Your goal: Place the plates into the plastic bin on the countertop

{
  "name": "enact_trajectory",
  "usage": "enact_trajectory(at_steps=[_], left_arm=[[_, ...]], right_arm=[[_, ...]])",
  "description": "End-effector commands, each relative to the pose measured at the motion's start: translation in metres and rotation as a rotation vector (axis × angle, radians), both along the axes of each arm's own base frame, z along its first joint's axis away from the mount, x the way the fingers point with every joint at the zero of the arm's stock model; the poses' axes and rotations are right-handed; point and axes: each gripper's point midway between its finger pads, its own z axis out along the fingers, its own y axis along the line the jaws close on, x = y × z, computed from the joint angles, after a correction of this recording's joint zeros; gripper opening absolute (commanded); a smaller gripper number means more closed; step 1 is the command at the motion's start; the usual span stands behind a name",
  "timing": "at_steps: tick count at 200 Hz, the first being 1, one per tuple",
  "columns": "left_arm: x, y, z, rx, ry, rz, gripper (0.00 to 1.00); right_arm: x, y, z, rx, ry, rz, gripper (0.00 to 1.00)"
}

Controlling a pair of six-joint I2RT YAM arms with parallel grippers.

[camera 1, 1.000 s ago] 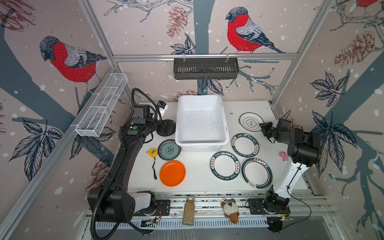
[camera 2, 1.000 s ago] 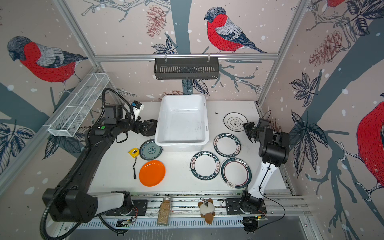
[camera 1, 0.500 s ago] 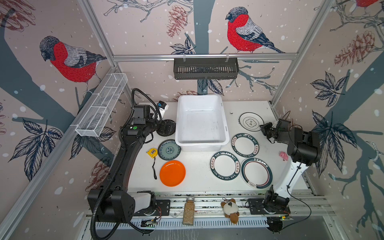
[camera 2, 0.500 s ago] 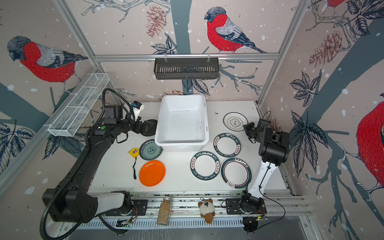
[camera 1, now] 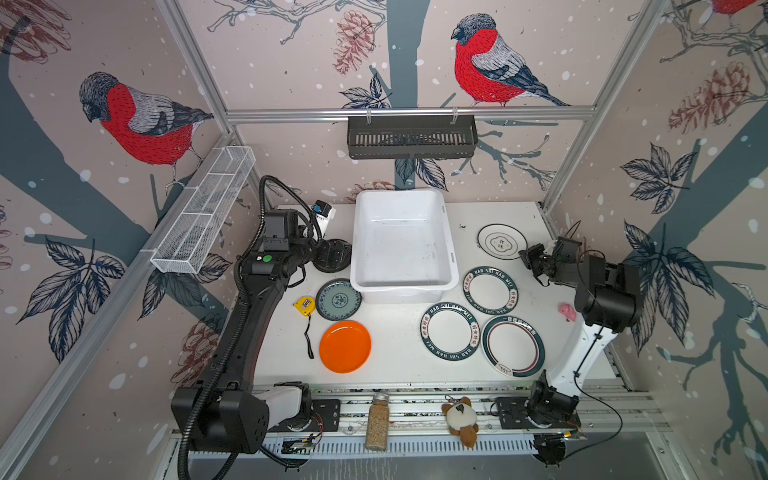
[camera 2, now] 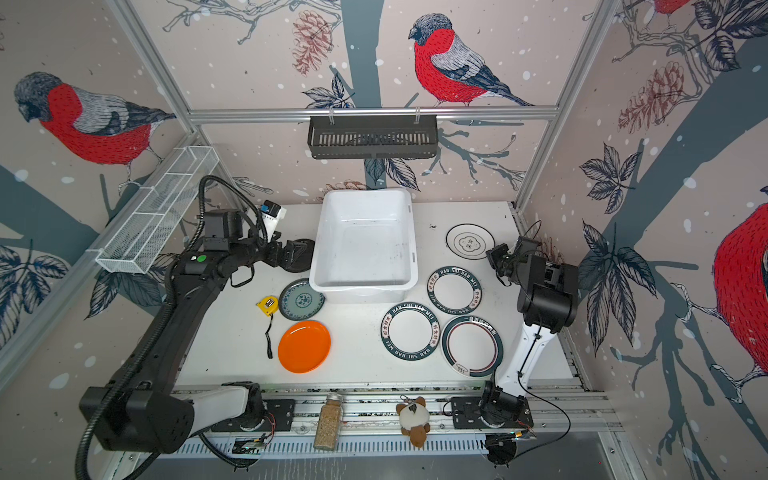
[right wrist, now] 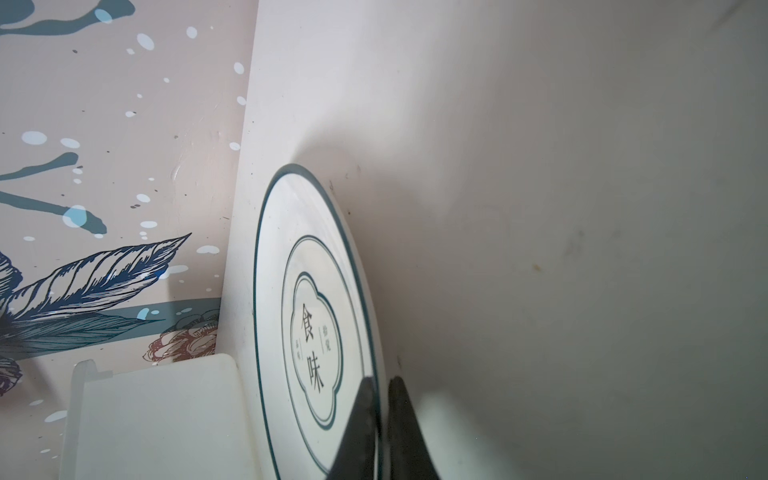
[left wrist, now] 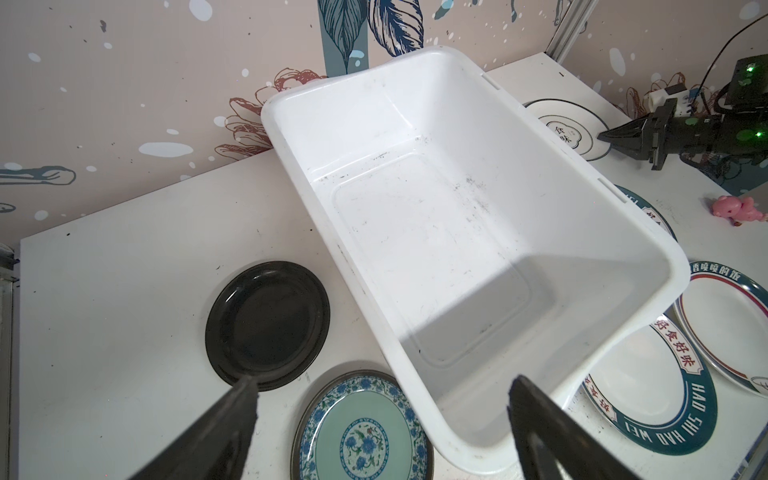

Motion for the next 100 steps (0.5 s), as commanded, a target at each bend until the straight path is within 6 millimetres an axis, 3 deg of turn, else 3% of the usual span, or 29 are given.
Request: enact_trajectory(at_steps=[1, 28, 100], left_arm=[[-0.001, -0.003, 0.012, -0.01, -0.033, -0.013, 0.94], [-0.003, -0.002, 0.019, -0.017, -0.047, -0.007, 0.93], [0.003, 0.002, 0.028, -0.022, -0.056, 0.04, 0.94]], right_arm=[[-0.008, -0.002, -0.002, 0.003, 0.043, -0.024, 0.04], [-0.005, 0.0, 0.02, 0.006, -0.004, -0.023, 0.03], [-0.009, 0.01, 0.105, 0.03, -0.181, -0.042, 0.02]])
